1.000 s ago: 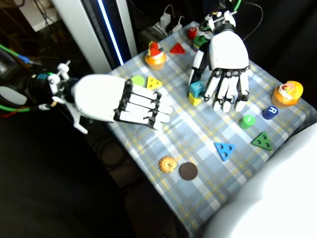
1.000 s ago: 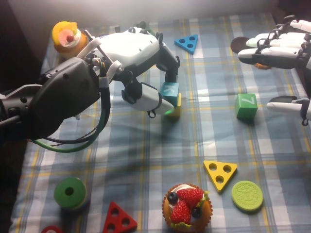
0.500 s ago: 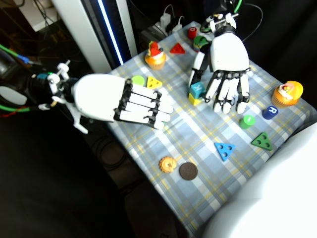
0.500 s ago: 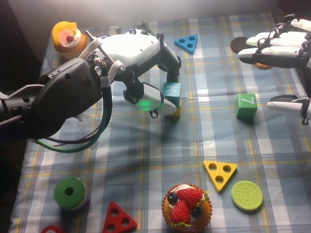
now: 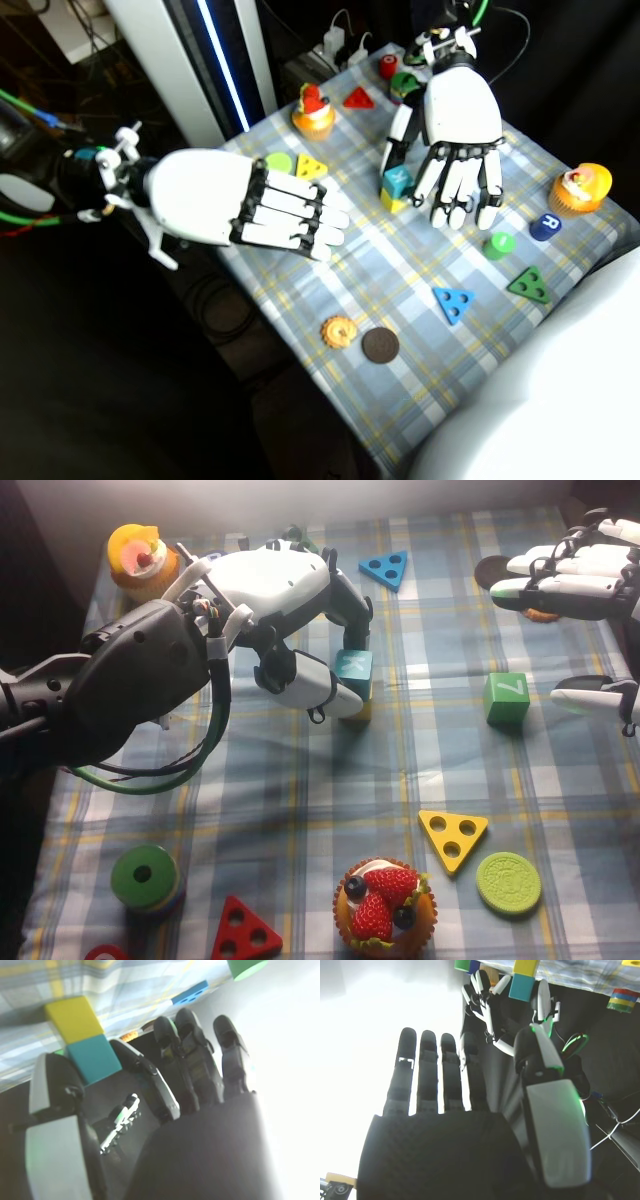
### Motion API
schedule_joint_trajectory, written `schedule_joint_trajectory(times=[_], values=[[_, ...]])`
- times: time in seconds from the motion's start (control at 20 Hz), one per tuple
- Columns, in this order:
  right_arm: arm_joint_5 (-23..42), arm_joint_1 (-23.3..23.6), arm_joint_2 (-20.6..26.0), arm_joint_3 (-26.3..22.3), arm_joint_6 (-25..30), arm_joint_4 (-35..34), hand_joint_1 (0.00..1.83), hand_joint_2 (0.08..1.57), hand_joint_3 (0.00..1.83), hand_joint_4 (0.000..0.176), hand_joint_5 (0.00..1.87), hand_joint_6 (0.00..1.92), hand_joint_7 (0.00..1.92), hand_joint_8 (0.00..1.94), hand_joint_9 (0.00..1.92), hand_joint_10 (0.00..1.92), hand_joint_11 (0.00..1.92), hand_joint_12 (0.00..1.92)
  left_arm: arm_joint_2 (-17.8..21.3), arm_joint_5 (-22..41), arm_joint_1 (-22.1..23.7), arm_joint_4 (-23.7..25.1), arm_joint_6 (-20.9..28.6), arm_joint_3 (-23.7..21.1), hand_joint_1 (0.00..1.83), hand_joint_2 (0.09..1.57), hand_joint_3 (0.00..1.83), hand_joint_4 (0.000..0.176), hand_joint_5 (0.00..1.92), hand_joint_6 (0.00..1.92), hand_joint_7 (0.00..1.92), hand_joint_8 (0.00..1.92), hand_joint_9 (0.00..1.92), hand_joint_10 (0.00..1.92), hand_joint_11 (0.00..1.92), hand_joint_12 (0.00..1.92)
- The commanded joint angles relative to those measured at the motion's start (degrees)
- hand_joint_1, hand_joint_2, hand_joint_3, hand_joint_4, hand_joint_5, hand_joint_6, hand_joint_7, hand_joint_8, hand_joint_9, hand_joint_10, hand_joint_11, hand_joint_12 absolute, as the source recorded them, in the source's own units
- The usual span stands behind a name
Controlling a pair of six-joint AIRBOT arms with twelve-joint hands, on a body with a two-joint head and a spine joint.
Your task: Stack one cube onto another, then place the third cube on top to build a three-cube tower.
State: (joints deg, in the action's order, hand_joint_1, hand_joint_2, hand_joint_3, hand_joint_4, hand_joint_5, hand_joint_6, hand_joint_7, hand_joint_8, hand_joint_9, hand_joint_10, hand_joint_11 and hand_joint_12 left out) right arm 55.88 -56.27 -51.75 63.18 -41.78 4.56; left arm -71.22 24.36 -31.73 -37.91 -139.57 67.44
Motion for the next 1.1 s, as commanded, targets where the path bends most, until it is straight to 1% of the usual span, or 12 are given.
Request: schedule_joint_trajectory(times=[0.0,0.15,0.4,0.55,0.65,0.7,0.75,0.8,0.85,0.95,1.0,1.05], values=[[6.99,0.33,0.16,0.32,0.53,-1.12,0.66,1.23,0.00,0.000,0.34,0.00,0.30,0.00,0.28,0.01,0.00,0.83,-0.20,3.65,0.14,1.41,-0.13,0.11,1.04,1.07,0.00,0.176,1.06,0.84,0.69,0.00,0.57,0.00,0.00,0.55],[6.99,0.33,0.16,0.31,0.55,-1.13,0.68,1.23,0.00,0.000,0.34,0.00,0.30,0.00,0.28,0.00,0.00,0.83,0.04,3.61,0.01,1.40,-0.13,-0.10,1.04,1.06,0.00,0.176,1.07,0.82,0.70,0.00,0.57,0.00,0.00,0.54],[6.99,0.33,0.20,0.31,0.61,-1.14,0.67,1.23,0.00,0.000,0.33,0.00,0.29,0.00,0.27,0.00,0.00,0.78,0.78,3.91,-0.36,1.52,-0.13,-0.97,1.03,1.08,0.00,0.176,1.03,0.89,0.69,0.00,0.56,0.00,0.00,0.42],[6.99,0.33,0.20,0.31,0.61,-1.15,0.70,1.22,0.00,0.000,0.34,0.00,0.30,0.00,0.28,0.00,0.00,0.80,1.06,4.00,-0.64,1.71,-0.13,-1.33,1.02,1.09,0.00,0.176,1.00,0.93,0.70,0.01,0.56,0.00,0.00,0.52],[6.99,0.33,0.20,0.31,0.62,-1.15,0.68,1.23,0.00,0.000,0.34,0.00,0.30,0.00,0.28,0.00,0.00,0.80,1.06,3.86,-0.65,1.73,-0.13,-1.27,1.00,1.11,0.00,0.176,0.95,1.01,0.68,0.01,0.54,0.00,0.00,0.48],[6.99,0.33,0.20,0.31,0.63,-1.15,0.68,1.22,0.00,0.000,0.34,0.00,0.30,0.00,0.28,0.00,0.00,0.81,1.05,3.82,-0.64,1.73,-0.13,-1.23,0.89,0.99,0.00,0.172,0.88,0.46,0.68,0.01,0.55,0.01,0.00,0.49],[6.99,0.33,0.20,0.31,0.63,-1.15,0.68,1.22,0.00,0.000,0.34,0.00,0.29,0.00,0.28,0.00,0.00,0.81,1.04,3.78,-0.64,1.72,-0.13,-1.18,0.87,0.97,0.00,0.168,0.93,0.19,0.69,0.01,0.55,0.00,0.00,0.47],[6.99,0.33,0.20,0.31,0.63,-1.15,0.69,1.22,0.00,0.000,0.34,0.00,0.30,0.00,0.28,0.00,0.00,0.83,1.00,3.72,-0.63,1.69,-0.13,-1.08,0.86,0.97,0.00,0.171,0.96,0.07,0.69,0.00,0.55,0.00,0.00,0.48],[6.99,0.33,0.20,0.31,0.63,-1.15,0.68,1.23,0.00,0.000,0.34,0.00,0.31,0.00,0.29,0.01,0.00,0.85,0.98,3.68,-0.62,1.60,-0.12,-1.01,0.86,0.97,0.00,0.174,0.97,0.04,0.69,0.00,0.56,0.00,0.00,0.50],[6.99,0.33,0.19,0.31,0.63,-1.15,0.69,1.22,0.00,0.000,0.34,0.00,0.30,0.00,0.29,0.00,0.00,0.83,0.90,3.68,-0.63,1.50,-0.12,-0.91,0.85,0.96,0.00,0.172,0.96,0.02,0.68,0.00,0.55,0.00,0.00,0.51],[6.99,0.33,0.19,0.31,0.63,-1.15,0.69,1.22,0.00,0.000,0.34,0.00,0.30,0.00,0.29,0.00,0.00,0.83,0.89,3.67,-0.64,1.49,-0.12,-0.91,0.83,0.97,0.00,0.175,0.97,0.01,0.68,0.00,0.55,0.00,0.00,0.49],[6.99,0.33,0.19,0.31,0.63,-1.15,0.68,1.23,0.00,0.000,0.34,0.00,0.30,0.00,0.29,0.00,0.00,0.84,0.89,3.61,-0.65,1.49,-0.12,-0.92,0.84,0.97,0.00,0.168,0.97,0.01,0.68,0.00,0.55,0.00,0.00,0.49]])
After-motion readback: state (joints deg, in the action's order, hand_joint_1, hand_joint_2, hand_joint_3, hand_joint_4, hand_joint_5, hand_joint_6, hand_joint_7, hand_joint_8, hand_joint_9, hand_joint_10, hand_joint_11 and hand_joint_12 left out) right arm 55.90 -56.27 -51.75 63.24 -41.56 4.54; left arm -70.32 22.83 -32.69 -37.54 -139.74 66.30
